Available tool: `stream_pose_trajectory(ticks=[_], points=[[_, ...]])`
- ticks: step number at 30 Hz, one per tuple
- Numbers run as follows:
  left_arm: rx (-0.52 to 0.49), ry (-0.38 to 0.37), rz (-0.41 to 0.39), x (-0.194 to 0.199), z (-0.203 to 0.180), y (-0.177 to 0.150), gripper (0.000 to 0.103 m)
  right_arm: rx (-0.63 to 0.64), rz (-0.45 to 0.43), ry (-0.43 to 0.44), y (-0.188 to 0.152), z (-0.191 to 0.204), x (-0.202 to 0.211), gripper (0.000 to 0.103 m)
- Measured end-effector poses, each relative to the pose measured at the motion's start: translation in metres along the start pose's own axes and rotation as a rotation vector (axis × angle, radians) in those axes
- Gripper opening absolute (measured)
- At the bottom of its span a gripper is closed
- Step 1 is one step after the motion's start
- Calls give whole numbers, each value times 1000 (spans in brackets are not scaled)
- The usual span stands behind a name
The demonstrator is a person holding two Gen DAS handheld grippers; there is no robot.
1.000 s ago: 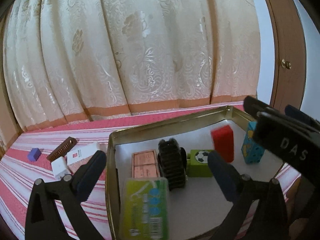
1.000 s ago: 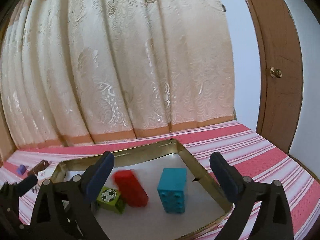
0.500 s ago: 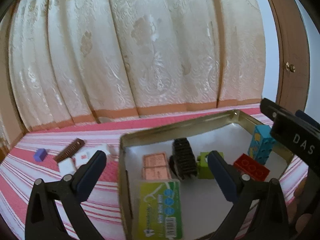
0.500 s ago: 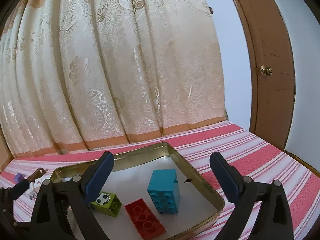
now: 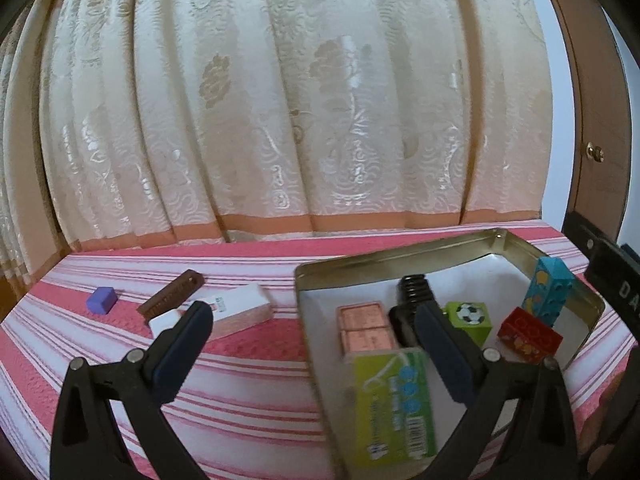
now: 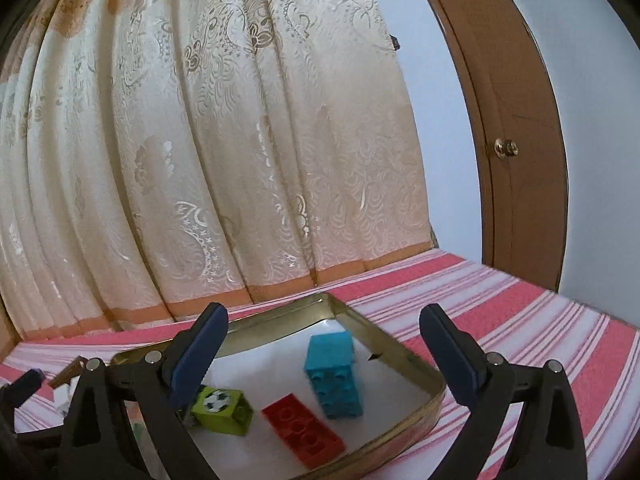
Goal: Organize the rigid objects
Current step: 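Withdraw both tools from the tray toward the remaining objects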
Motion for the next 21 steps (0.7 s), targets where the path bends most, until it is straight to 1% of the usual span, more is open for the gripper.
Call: stream_pose_trajectory(ticks=[4, 11, 21], points=[[11, 6, 0, 4, 11, -2, 103, 39, -8, -2, -6, 9, 15, 98], [56, 14, 8, 9, 38, -6, 102, 54, -29, 5, -12, 23, 37, 98], [95, 59, 10, 17, 88, -12, 102, 97, -39, 67, -24, 68, 66, 98]])
Point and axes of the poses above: each gripper's, at about its wrist camera, not at the fingertips, and x roughly against the way its jaws point, z to its left, y to its top, the point moved 4 cm from there along -x, roughly the way its jaws point, and after that the axes turned 12 degrees about -y, right-handed, at the moved point
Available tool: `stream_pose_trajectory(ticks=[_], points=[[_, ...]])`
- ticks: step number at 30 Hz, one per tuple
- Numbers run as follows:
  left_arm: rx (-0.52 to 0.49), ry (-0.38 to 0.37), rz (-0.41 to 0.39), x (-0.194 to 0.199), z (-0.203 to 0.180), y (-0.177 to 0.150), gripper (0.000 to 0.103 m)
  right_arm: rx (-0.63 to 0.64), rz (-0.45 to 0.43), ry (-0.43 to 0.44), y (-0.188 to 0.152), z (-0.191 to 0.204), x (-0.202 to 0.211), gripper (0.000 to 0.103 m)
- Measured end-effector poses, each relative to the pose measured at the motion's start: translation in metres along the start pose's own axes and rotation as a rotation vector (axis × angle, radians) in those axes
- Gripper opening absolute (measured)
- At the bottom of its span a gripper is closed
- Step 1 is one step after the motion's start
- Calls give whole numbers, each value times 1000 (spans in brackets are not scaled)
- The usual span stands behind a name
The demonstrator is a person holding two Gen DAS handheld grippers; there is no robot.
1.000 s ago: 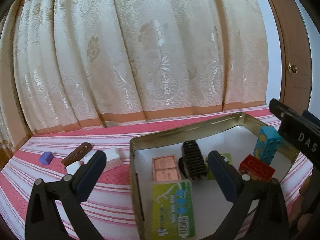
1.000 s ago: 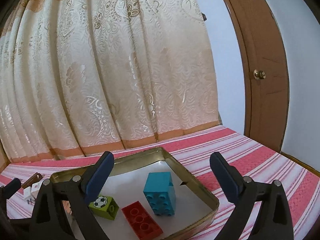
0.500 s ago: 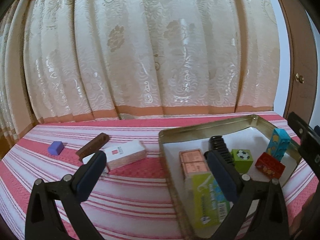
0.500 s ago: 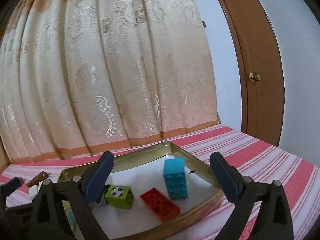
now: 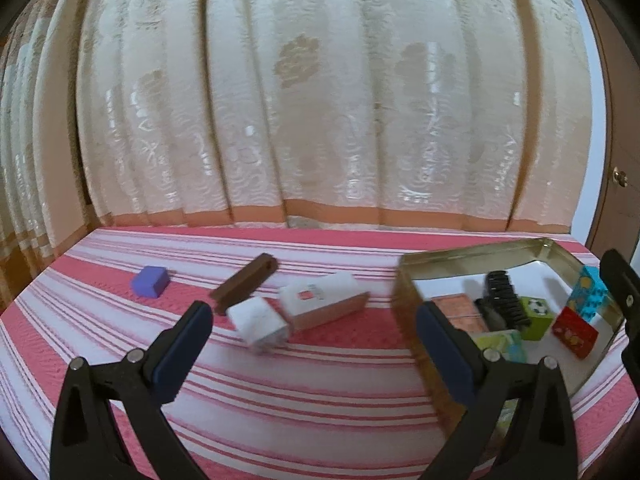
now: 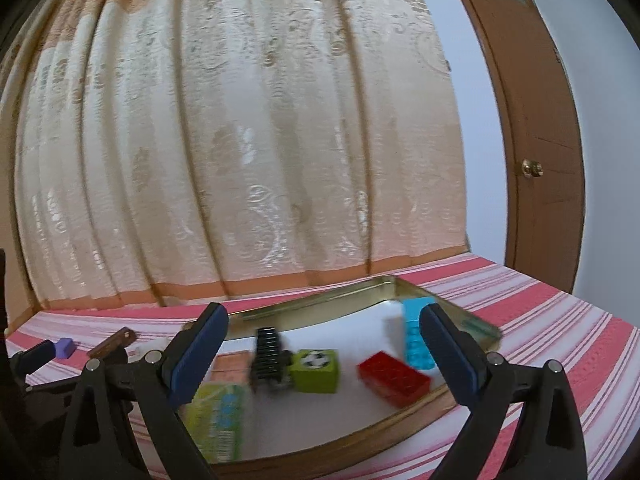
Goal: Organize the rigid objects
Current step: 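Withdraw both tools from the tray toward the remaining objects, then grasp the white charger plug with the right tool while the left tool grasps the brown bar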
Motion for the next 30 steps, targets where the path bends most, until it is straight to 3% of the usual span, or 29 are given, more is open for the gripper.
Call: stream_pose_trajectory(ticks=[21, 26, 30], points=[[106, 182, 27, 6, 154, 1, 102, 152, 67, 207, -24, 126, 20, 98], [158, 176, 65, 0, 182, -2, 102, 198, 139, 281, -32, 162, 14, 98], [164, 214, 90, -4, 202, -1, 102, 242, 227, 367, -43, 192, 7, 98]])
Point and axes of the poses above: each gripper's, at about its wrist camera, not at the fingertips, and x roughly against the way its jaws point, z to its left, y to its top, the point moved 4 cm from there along -x, roughly the way its jaws point, and after that the axes turned 12 degrees about -y, right-handed, at the moved point
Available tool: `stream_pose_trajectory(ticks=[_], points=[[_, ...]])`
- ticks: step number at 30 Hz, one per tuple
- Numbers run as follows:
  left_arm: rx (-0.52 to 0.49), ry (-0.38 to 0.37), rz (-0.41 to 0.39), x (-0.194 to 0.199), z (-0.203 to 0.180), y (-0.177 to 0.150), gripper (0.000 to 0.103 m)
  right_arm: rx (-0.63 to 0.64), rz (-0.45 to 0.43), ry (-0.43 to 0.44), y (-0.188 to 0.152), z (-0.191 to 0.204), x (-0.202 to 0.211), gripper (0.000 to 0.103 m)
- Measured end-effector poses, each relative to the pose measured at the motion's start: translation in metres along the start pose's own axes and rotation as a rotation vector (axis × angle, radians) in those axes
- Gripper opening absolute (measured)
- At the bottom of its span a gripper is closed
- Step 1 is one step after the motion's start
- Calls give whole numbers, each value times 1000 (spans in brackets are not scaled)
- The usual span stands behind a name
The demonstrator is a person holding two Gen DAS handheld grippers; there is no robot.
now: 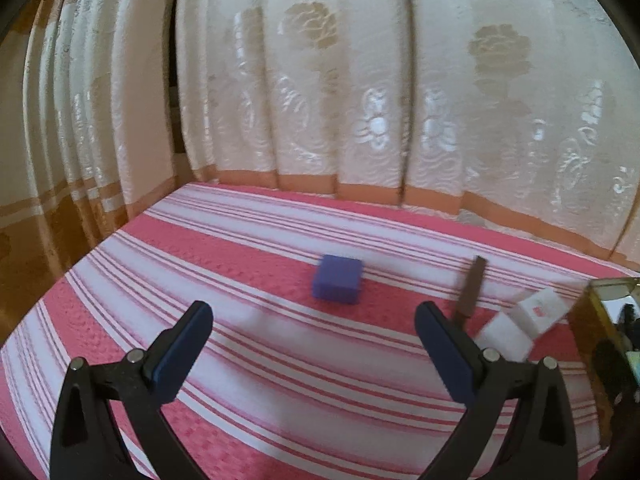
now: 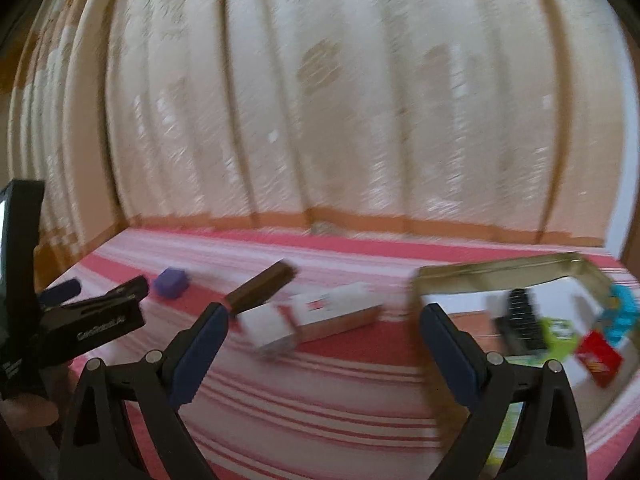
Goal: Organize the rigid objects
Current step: 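Grasp the white charger plug with the right tool while the left tool grasps the brown bar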
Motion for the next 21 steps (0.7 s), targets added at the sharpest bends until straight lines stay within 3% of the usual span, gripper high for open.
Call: stream_pose_trajectory(ticks=[3, 10, 21], points=[[53, 5, 32, -8, 22, 3, 102, 45, 79, 65, -4, 21, -15, 81], [108, 15, 79, -20, 48, 3, 102, 68, 299, 93, -18, 37, -60, 80], [82, 28, 94, -23, 48, 3, 102, 72, 408, 112, -18, 55, -101, 80]])
Point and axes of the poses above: each gripper's, at about its wrist camera, not at the fingertips, and x roughly against the way its jaws point, z to its left, y to its top, the point moved 4 cm from there along -x, roughly the way its jaws point, and after that the axes turned 12 degrees about -y, right-handed, at the moved point
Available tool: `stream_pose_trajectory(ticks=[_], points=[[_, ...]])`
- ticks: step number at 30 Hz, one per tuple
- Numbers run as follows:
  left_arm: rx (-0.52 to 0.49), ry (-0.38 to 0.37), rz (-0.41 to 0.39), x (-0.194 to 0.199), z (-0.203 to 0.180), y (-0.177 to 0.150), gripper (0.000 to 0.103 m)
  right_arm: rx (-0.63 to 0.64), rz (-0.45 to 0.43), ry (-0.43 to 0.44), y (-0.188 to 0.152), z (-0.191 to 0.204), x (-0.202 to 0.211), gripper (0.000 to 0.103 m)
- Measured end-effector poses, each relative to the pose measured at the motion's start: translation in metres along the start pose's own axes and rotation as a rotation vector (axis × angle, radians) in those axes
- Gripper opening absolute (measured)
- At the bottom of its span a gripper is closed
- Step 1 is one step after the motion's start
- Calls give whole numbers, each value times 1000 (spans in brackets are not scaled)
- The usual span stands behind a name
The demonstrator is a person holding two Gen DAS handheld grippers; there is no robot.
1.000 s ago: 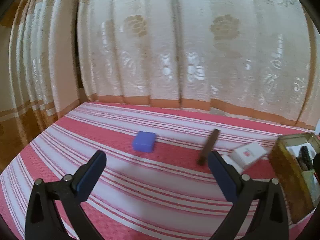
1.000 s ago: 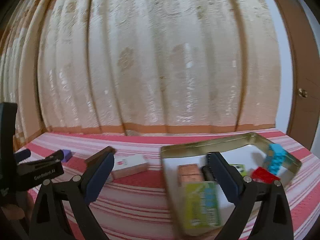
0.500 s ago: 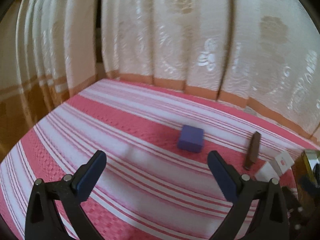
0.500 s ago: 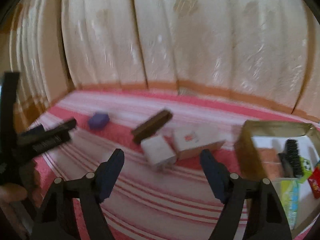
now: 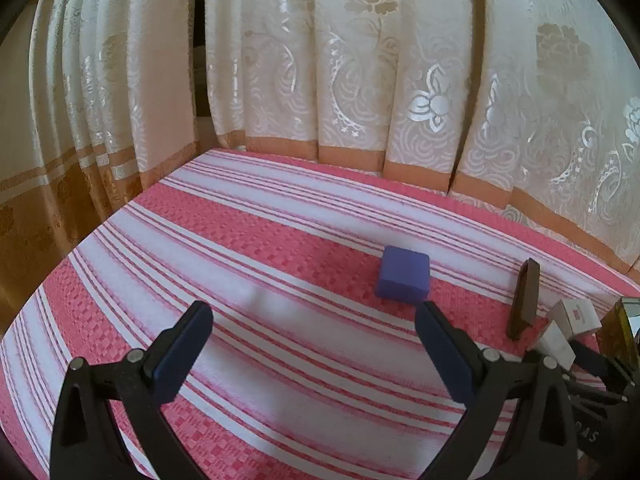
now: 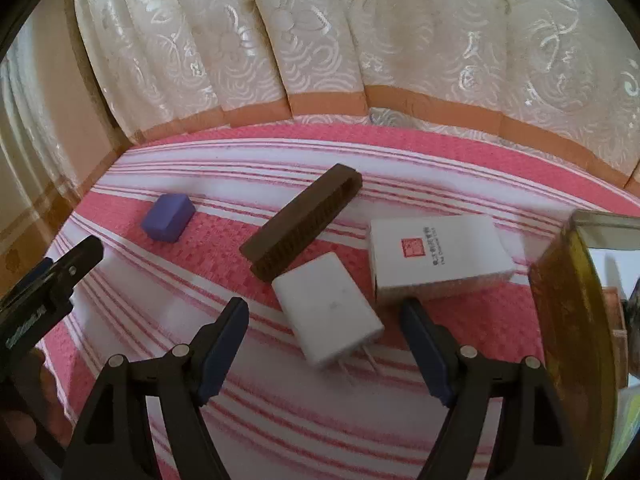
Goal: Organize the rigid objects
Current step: 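Grasp the white charger plug with the right tool while the left tool grasps the brown bar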
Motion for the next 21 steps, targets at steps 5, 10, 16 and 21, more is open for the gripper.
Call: stream_pose_trajectory(ticks=[5, 10, 16, 21], points=[[-12, 0, -3, 1, -2, 0, 102, 30, -6, -20, 1, 3, 5, 47], [-37, -9, -11, 2, -7, 0, 102, 41, -12, 20, -3, -1, 10, 41], [-95, -42, -41, 9, -20, 0, 102, -25, -93, 70, -7, -16, 30, 41], [-151, -76, -67, 14, -37, -2, 102, -73, -217, 31, 4, -37, 61, 41]])
Point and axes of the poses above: each gripper's, at about its wrist camera, not at the fingertips, and x roughly against the way its jaws point, z to its left, y to its top, the point moved 4 cm from there along -x, roughly the way its jaws point, and after that the axes turned 12 degrees about -y, right-handed, at the moved point
